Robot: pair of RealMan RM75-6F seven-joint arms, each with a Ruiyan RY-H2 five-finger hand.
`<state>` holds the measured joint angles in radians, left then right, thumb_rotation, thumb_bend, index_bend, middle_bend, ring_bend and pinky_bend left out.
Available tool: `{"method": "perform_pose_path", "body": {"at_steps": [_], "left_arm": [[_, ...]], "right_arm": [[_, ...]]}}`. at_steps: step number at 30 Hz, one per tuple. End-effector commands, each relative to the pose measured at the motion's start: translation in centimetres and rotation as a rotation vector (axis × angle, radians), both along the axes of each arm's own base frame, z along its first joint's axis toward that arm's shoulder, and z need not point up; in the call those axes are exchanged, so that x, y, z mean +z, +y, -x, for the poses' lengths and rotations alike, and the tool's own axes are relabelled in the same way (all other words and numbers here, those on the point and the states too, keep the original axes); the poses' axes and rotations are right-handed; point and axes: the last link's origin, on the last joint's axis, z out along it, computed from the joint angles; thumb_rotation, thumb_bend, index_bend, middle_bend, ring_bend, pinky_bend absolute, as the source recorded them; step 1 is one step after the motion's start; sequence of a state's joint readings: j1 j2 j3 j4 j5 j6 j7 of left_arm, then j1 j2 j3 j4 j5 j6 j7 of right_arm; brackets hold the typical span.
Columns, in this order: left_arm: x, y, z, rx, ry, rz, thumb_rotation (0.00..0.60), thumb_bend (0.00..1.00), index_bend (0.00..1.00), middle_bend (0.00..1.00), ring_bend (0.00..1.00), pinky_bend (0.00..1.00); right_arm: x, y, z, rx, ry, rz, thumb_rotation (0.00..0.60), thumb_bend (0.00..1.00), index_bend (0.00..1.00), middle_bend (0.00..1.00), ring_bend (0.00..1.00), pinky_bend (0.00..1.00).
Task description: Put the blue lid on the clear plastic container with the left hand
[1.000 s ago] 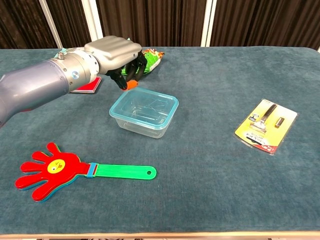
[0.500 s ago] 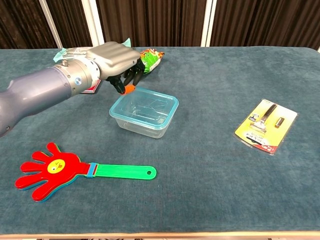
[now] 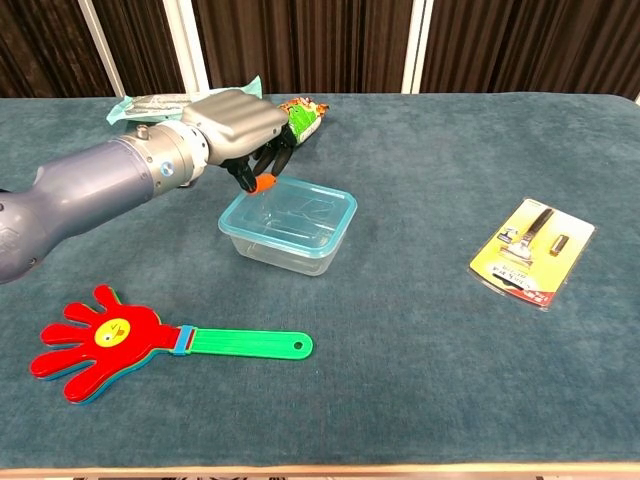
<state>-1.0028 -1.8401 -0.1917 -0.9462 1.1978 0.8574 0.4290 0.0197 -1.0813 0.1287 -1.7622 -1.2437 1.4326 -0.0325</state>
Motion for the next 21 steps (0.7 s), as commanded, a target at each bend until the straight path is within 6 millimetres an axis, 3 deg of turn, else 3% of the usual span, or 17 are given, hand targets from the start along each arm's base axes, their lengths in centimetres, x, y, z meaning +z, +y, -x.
{"method": "perform_pose_path", "body": {"at_steps": [1, 21], "left_arm": [[-0.4, 0.0, 0.2, 0.003, 0.01, 0.009, 0.6, 0.6, 0.67, 0.63, 0.45, 0.4], [-1.8, -0.5, 0.5, 0.0, 0.026, 0.03, 0.6, 0.6, 0.68, 0.63, 0.45, 0.4]], "right_arm": [[0.0, 0.0, 0.0, 0.001, 0.001, 0.001, 0.6, 0.34, 0.0, 0.01, 0.0, 0.0], [0.0, 0.0, 0.0, 0.005, -0.004, 0.001, 0.6, 0.34, 0.0, 0.01, 0.0, 0.0]]}}
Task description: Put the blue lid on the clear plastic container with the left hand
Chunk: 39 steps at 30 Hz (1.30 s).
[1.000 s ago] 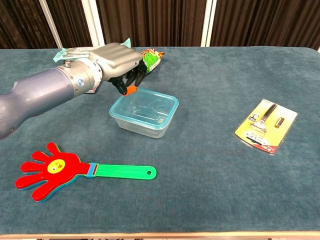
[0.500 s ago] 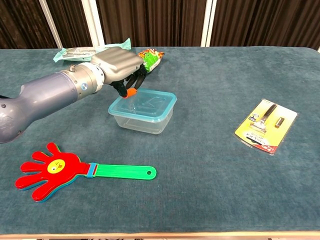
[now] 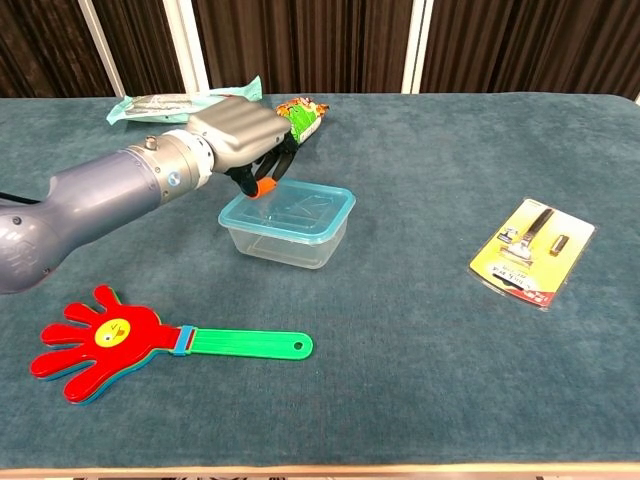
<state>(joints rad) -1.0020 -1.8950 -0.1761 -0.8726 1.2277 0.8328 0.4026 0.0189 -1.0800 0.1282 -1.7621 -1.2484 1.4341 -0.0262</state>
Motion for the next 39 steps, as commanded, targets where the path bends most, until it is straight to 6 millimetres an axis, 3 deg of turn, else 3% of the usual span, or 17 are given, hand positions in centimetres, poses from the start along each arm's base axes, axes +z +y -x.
{"method": "perform_pose_path", "body": {"at_steps": [1, 18, 23, 28, 31, 35, 39], "left_arm": [[-0.2, -0.1, 0.0, 0.001, 0.001, 0.004, 0.6, 0.6, 0.68, 0.63, 0.45, 0.4], [-0.9, -0.5, 0.3, 0.015, 0.009, 0.028, 0.6, 0.6, 0.67, 0.63, 0.45, 0.4], [-0.3, -0.4, -0.6, -0.008, -0.022, 0.011, 0.6, 0.6, 0.67, 0.63, 0.45, 0.4], [2.3, -0.3, -3.1, -0.081, -0.107, -0.067, 0.6, 0.59, 0.66, 0.62, 0.45, 0.4], [5.1, -0.6, -4.2, -0.121, -0.153, -0.149, 0.6, 0.56, 0.54, 0.55, 0.41, 0.38], [9.0, -1.6, -3.0, -0.045, -0.126, -0.29, 0.6, 0.45, 0.35, 0.38, 0.29, 0.31], [13.1, -4.0, -0.4, 0.071, -0.12, -0.403, 0.6, 0.39, 0.27, 0.23, 0.18, 0.27]], "right_arm": [[0.0, 0.0, 0.0, 0.0, 0.0, 0.0, 0.6, 0.34, 0.0, 0.01, 0.0, 0.0], [0.0, 0.0, 0.0, 0.002, 0.004, 0.0, 0.6, 0.34, 0.0, 0.01, 0.0, 0.0], [0.0, 0.0, 0.0, 0.004, 0.004, 0.001, 0.6, 0.34, 0.0, 0.01, 0.0, 0.0], [0.0, -0.1, -0.1, 0.006, 0.005, 0.001, 0.6, 0.34, 0.0, 0.01, 0.0, 0.0], [0.0, 0.0, -0.1, 0.007, 0.009, 0.001, 0.6, 0.34, 0.0, 0.01, 0.0, 0.0], [0.1, -0.1, -0.1, 0.019, 0.021, 0.0, 0.6, 0.34, 0.0, 0.01, 0.0, 0.0], [0.0, 0.0, -0.2, 0.027, 0.036, -0.011, 0.6, 0.34, 0.0, 0.01, 0.0, 0.0]]}}
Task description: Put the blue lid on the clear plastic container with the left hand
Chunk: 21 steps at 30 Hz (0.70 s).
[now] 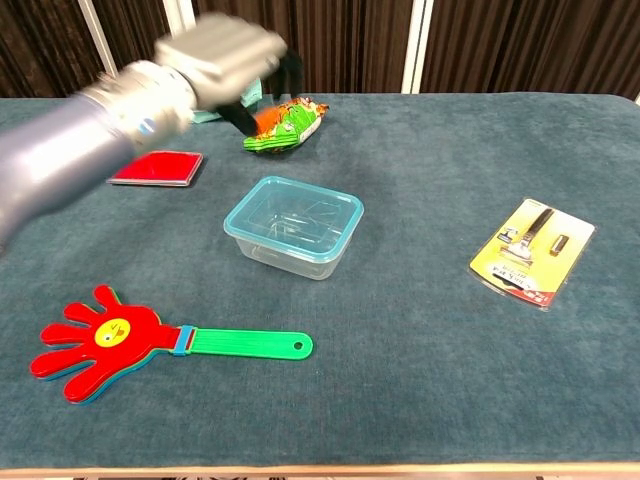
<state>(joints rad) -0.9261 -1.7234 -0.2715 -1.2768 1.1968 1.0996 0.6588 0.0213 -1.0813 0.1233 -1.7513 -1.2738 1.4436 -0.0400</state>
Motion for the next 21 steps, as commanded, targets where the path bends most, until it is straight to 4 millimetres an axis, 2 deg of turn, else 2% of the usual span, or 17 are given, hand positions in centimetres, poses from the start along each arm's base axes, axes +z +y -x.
{"method": "perform_pose_path", "body": {"at_steps": [1, 7, 10, 14, 15, 17, 21], "left_arm": [[6.9, -2.4, 4.0, 0.184, -0.017, -0.191, 0.6, 0.39, 0.26, 0.21, 0.17, 0.26], [12.5, -7.7, 11.4, 0.333, -0.098, -0.243, 0.6, 0.34, 0.24, 0.18, 0.15, 0.25], [14.4, -10.8, 15.1, 0.397, -0.119, -0.245, 0.6, 0.32, 0.23, 0.17, 0.15, 0.22], [15.8, -14.5, 19.3, 0.478, -0.17, -0.216, 0.6, 0.31, 0.22, 0.14, 0.11, 0.18], [15.9, -16.9, 21.8, 0.555, -0.199, -0.187, 0.6, 0.3, 0.22, 0.14, 0.11, 0.17], [15.8, -18.3, 22.9, 0.541, -0.216, -0.156, 0.6, 0.3, 0.21, 0.13, 0.1, 0.15], [15.5, -19.4, 23.5, 0.532, -0.244, -0.148, 0.6, 0.3, 0.19, 0.12, 0.09, 0.13]], "right_arm": [[0.0, 0.0, 0.0, 0.003, 0.011, -0.008, 0.6, 0.34, 0.0, 0.01, 0.0, 0.0], [0.0, 0.0, -0.2, 0.029, 0.046, -0.022, 0.6, 0.34, 0.0, 0.01, 0.0, 0.0], [0.0, 0.1, -0.2, 0.034, 0.062, -0.028, 0.6, 0.34, 0.0, 0.01, 0.0, 0.0], [0.0, 0.1, -0.2, 0.041, 0.083, -0.025, 0.6, 0.34, 0.0, 0.01, 0.0, 0.0], [0.0, 0.2, -0.3, 0.05, 0.101, -0.031, 0.6, 0.34, 0.0, 0.01, 0.0, 0.0], [0.0, 0.2, -0.4, 0.058, 0.111, -0.034, 0.6, 0.34, 0.0, 0.01, 0.0, 0.0], [0.0, 0.2, -0.5, 0.066, 0.119, -0.037, 0.6, 0.34, 0.0, 0.01, 0.0, 0.0]]}}
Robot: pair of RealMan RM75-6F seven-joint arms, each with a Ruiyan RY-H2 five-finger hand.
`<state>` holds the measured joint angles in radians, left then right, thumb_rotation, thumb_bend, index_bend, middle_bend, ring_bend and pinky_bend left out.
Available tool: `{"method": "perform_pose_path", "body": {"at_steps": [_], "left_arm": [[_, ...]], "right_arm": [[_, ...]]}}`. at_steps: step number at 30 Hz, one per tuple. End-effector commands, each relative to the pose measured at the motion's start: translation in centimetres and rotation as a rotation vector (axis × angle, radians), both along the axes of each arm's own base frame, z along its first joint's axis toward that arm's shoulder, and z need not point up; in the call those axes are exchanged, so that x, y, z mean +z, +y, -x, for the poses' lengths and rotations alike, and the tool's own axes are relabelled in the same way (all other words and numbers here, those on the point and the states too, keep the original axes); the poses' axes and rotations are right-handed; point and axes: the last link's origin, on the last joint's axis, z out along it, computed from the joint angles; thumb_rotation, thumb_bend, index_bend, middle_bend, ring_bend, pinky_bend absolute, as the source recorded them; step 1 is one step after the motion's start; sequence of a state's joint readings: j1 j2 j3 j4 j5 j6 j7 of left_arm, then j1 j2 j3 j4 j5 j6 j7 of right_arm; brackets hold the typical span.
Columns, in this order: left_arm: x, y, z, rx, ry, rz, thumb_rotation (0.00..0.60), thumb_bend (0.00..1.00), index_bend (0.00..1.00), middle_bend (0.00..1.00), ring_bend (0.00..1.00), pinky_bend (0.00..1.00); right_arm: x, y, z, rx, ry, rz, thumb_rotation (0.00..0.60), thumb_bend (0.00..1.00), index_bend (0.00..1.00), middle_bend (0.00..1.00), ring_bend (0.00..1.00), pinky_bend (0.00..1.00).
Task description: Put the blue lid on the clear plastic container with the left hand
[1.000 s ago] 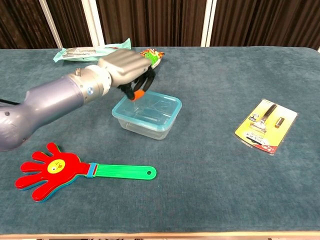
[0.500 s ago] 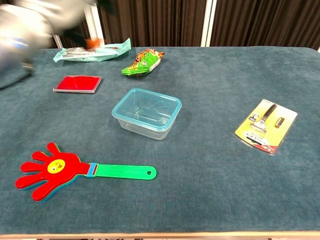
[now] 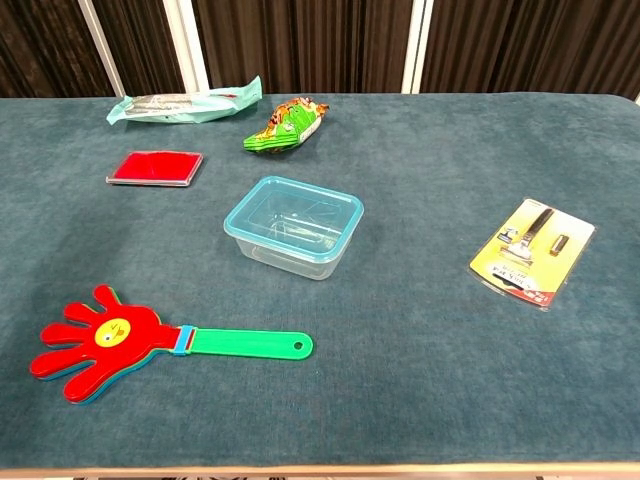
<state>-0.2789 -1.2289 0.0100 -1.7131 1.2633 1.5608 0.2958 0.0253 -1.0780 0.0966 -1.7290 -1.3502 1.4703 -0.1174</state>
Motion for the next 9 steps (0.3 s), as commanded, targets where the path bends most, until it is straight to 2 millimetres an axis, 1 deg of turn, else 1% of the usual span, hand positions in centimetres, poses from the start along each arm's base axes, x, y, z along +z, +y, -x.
{"method": "perform_pose_path", "body": {"at_steps": [1, 4, 9], "left_arm": [[0.33, -3.07, 2.09, 0.007, -0.017, 0.016, 0.6, 0.3, 0.19, 0.12, 0.09, 0.13], [0.1, -3.37, 2.27, 0.007, -0.034, 0.02, 0.6, 0.3, 0.19, 0.11, 0.09, 0.13], [0.47, -3.41, 2.55, 0.011, -0.041, 0.001, 0.6, 0.3, 0.17, 0.11, 0.09, 0.13]], "right_arm": [[0.05, -0.01, -0.03, 0.006, 0.007, -0.001, 0.6, 0.34, 0.0, 0.01, 0.0, 0.0], [0.1, -0.03, -0.08, 0.013, 0.009, 0.0, 0.6, 0.34, 0.0, 0.01, 0.0, 0.0], [0.16, -0.05, -0.11, 0.024, 0.014, -0.002, 0.6, 0.34, 0.0, 0.01, 0.0, 0.0]]}}
